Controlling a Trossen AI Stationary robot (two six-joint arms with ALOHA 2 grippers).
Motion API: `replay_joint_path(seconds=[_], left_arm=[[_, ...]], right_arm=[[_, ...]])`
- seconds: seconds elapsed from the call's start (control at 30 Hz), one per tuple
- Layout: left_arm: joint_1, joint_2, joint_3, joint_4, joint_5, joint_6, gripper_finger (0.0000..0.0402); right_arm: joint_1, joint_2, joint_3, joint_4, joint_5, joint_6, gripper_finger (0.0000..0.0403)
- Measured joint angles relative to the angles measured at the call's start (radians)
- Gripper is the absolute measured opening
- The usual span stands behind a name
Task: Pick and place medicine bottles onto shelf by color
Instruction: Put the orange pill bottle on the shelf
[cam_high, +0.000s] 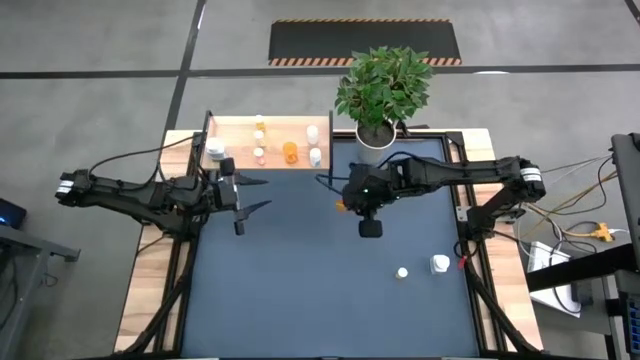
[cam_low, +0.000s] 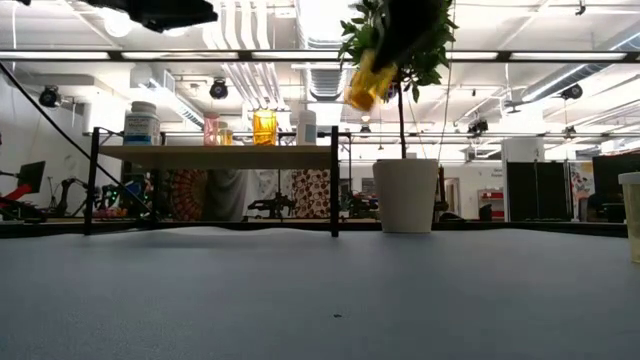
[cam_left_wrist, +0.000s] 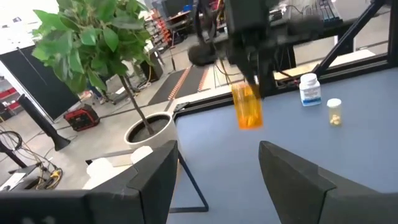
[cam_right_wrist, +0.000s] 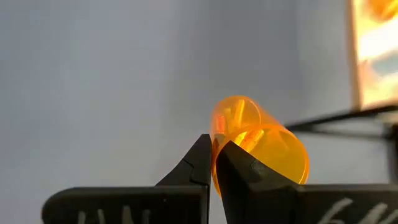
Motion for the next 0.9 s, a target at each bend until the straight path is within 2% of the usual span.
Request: replay_joint_path(seconds=[0.23, 0.4, 0.57, 0.7, 0.9], left_arm=[[0.000, 0.010, -0.081, 0.096, 0.000, 0.005, 0.0209], [0.000, 0.017, -0.146, 0.208, 0.000, 0.030, 0.0209], [0.000, 0.001, -0.159, 0.243, -0.007, 0.045, 0.0209], [0.000, -0.005, -0.172, 0.238, -0.008, 0.046, 0.0209], [0.000, -0.002, -0.174, 0.240, -0.009, 0.048, 0.0209]], right_arm=[[0.003, 0.100, 0.226, -0.016, 0.018, -0.118, 0.0009], [-0.013, 0.222, 0.448, -0.023, 0.123, -0.208, 0.0009], [-0.057, 0.345, 0.681, -0.047, 0.191, -0.251, 0.0009], [-0.116, 0.436, 0.838, -0.042, 0.200, -0.249, 0.0009], [-0.212, 0.469, 0.815, 0.075, 0.194, -0.259, 0.0009]])
